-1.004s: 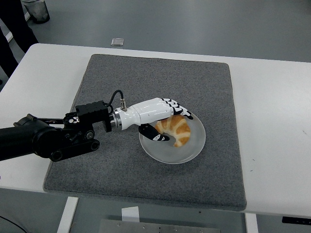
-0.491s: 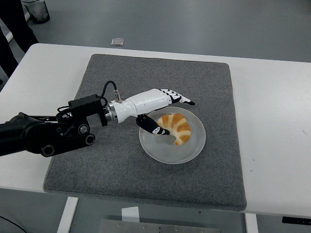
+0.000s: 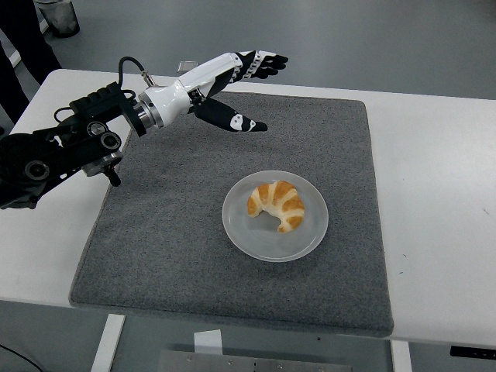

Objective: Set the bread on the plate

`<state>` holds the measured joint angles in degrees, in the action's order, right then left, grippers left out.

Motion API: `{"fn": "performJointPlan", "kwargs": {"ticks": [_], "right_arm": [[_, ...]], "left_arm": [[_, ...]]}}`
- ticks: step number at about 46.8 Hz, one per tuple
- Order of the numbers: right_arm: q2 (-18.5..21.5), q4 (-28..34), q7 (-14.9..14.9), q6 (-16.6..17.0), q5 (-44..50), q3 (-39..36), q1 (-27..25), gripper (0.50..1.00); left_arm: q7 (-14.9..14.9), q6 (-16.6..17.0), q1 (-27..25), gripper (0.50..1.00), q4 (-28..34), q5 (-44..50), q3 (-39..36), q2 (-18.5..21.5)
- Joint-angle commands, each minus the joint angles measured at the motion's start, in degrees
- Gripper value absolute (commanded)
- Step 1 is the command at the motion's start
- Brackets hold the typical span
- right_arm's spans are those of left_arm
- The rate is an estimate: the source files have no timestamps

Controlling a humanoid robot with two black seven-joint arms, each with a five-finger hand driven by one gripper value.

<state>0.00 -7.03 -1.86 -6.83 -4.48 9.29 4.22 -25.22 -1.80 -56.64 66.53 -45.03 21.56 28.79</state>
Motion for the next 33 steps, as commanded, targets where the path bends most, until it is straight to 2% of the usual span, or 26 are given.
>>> {"fn": "performJointPlan", "kwargs": {"ticks": [1, 5, 12, 17, 22, 33], "right_arm": [[0.00, 0.00, -0.07, -0.02, 0.00, 0.03, 0.00, 0.952], [0.00, 0.00, 0.02, -0.02, 0.00, -0.06, 0.00, 0.952], [0.00, 0.00, 0.02, -0.02, 0.00, -0.06, 0.00, 0.952], [0.00, 0.00, -0.07, -0.02, 0.00, -0.06, 0.00, 0.952], [0.00, -0.09, 0.02, 0.07, 0.00, -0.06, 0.00, 0.952], [0.00, -0.09, 0.02, 0.07, 0.00, -0.06, 0.00, 0.952]], "left_arm": [[0.00, -1.63, 0.22, 0.964, -2.28, 4.32, 1.03, 0.04], [0.00, -4.96, 0.48, 0.975, -4.92, 10.03, 2.61, 0.04], [0.00, -13.31, 0.57, 0.975, -11.24, 20.05, 5.16, 0.04], [0.00, -16.83, 0.30, 0.977, -15.99, 23.93, 5.60, -0.31], [-0.09, -18.07, 0.48, 0.981, -19.16, 25.86, 6.65, -0.49], [-0.09, -17.98, 1.80, 0.986, -23.37, 31.57, 7.80, -1.19]]}}
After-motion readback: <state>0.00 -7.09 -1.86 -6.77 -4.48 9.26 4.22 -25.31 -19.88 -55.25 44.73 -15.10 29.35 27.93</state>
